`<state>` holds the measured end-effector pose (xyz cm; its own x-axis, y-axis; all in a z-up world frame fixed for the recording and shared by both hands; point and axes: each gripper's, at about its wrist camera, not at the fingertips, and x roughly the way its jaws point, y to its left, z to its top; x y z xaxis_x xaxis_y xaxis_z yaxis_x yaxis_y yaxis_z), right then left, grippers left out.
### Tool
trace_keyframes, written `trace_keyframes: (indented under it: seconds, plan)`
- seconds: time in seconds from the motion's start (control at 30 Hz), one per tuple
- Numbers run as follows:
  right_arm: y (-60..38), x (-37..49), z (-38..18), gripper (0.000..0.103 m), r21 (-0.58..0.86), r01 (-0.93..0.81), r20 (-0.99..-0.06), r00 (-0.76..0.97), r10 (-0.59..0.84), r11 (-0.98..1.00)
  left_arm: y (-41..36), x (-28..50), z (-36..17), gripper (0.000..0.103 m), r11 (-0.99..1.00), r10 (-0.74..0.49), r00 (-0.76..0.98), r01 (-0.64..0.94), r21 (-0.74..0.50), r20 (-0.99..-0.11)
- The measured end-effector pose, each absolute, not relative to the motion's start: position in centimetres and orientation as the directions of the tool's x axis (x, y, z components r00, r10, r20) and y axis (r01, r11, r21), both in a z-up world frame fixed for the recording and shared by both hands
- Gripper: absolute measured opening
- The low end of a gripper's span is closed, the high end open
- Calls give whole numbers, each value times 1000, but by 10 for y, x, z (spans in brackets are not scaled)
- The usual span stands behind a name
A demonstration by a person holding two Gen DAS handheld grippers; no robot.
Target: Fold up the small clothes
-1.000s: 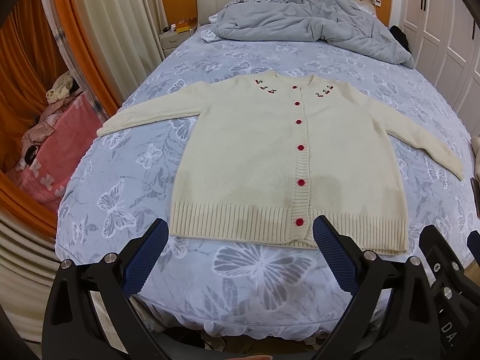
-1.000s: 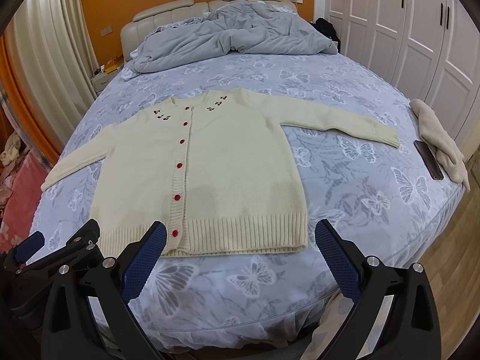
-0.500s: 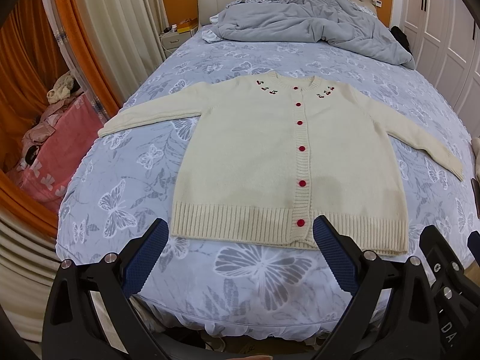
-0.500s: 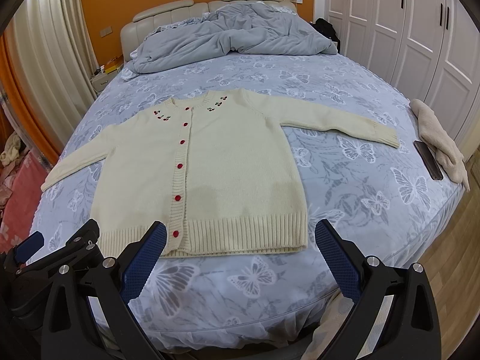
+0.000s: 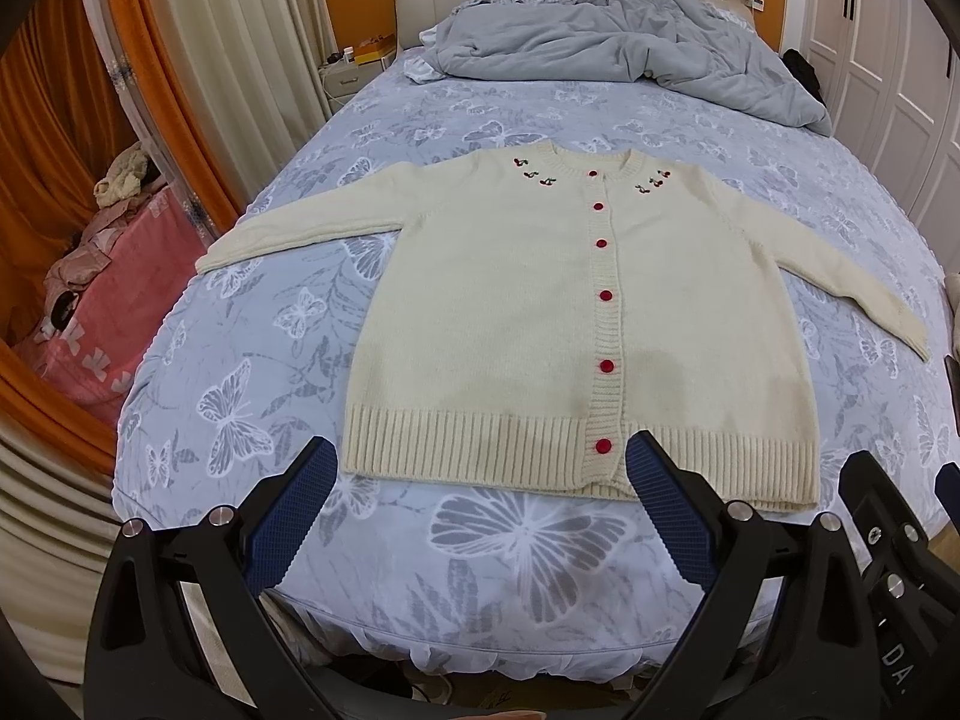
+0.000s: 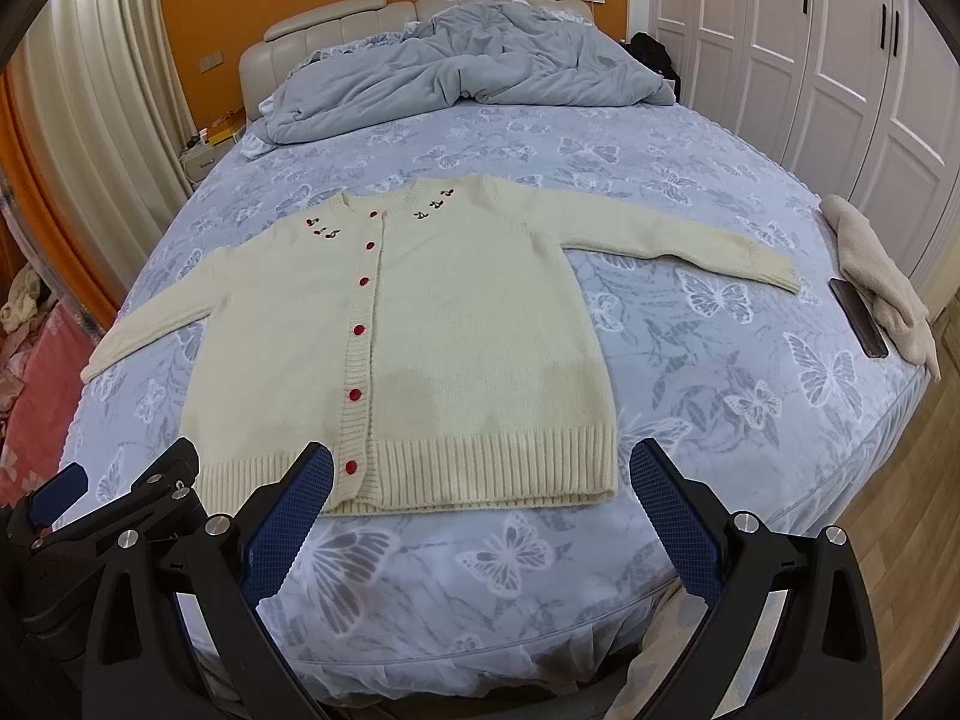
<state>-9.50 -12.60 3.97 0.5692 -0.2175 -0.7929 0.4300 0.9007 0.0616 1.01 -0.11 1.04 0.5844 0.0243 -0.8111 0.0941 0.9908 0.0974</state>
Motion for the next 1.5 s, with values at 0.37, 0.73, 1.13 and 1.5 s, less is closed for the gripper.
trace_keyframes:
  seconds: [0.37,0.73,1.13,1.5]
  plan:
    - [-128,-89,31,98,68,436,-806,554,-208,898,-2,17,2,94,991,33,571,90,103,-820]
    - [-153,-59,8,98,112,374,-829,546,-122,921,-4,40,-19,96,994,-6,521,97,53,-853]
    - [-484,-25,-70,96,349,753,-816,537,-213,558,6,91,-72,96,999,-14,492,38,5,-870]
    - [-632,-4,-149,59,380,875,-862,453,-229,299,-7,138,-112,96,1000,-2,449,28,12,-894]
